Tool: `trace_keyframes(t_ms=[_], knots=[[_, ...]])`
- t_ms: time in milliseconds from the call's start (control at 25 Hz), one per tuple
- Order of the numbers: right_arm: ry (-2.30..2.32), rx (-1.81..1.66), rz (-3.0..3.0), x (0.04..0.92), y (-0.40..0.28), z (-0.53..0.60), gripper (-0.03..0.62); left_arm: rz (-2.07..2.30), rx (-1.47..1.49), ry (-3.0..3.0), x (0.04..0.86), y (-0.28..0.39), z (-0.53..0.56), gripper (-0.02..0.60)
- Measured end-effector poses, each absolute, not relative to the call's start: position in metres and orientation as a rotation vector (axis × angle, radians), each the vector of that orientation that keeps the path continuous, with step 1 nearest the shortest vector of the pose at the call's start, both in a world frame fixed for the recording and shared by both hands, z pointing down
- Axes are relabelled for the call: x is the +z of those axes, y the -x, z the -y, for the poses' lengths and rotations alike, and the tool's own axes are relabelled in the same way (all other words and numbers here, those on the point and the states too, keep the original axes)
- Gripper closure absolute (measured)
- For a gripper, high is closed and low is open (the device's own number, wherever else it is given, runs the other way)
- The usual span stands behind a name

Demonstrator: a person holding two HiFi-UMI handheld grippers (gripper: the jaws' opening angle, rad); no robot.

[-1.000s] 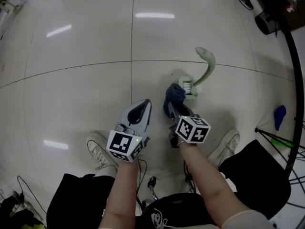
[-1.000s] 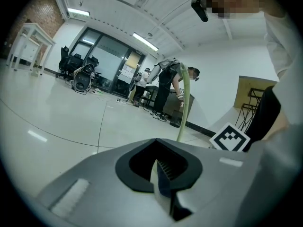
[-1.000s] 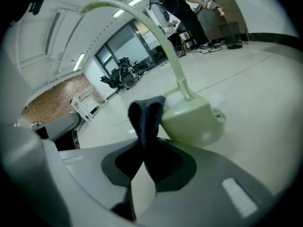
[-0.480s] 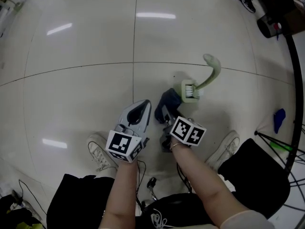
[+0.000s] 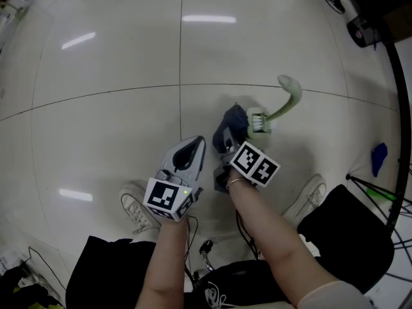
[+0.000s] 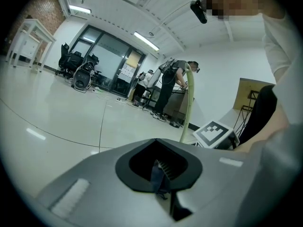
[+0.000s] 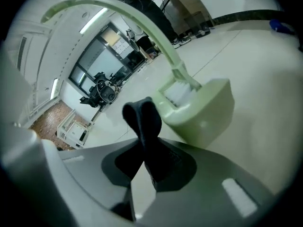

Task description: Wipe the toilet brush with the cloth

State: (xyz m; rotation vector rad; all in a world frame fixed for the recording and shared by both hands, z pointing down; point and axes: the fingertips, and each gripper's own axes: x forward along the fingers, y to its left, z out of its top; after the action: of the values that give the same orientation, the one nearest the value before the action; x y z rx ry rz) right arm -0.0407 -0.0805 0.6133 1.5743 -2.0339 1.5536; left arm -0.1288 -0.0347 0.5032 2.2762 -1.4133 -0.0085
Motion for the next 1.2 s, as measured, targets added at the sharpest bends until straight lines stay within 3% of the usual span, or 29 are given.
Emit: trace_keyframes(t_ms=[280, 480, 920, 1200], knots=[[-1.586, 1.609, 1.903, 0.649, 0.024, 0.054, 0.523, 1.404, 0.008, -2.272, 0.508, 0.133, 0.034, 0.575], [-1.458, 1.547, 1.998, 0.619, 0.031, 0.030, 0.523, 1.425, -0.016, -2.297, 0.487, 0.129, 0.042, 0.575], [-1.244, 0.720, 2.779, 0.344, 0.021, 0.032, 0.523, 1.536, -0.250, -2.554, 0.299, 0.101, 0.112, 0.575], [-1.347, 0.358, 2.886, 0.243, -0.009, 0.096, 0.523, 1.404, -0.112, -2.677, 0.274, 0.071, 0.145, 0.575]])
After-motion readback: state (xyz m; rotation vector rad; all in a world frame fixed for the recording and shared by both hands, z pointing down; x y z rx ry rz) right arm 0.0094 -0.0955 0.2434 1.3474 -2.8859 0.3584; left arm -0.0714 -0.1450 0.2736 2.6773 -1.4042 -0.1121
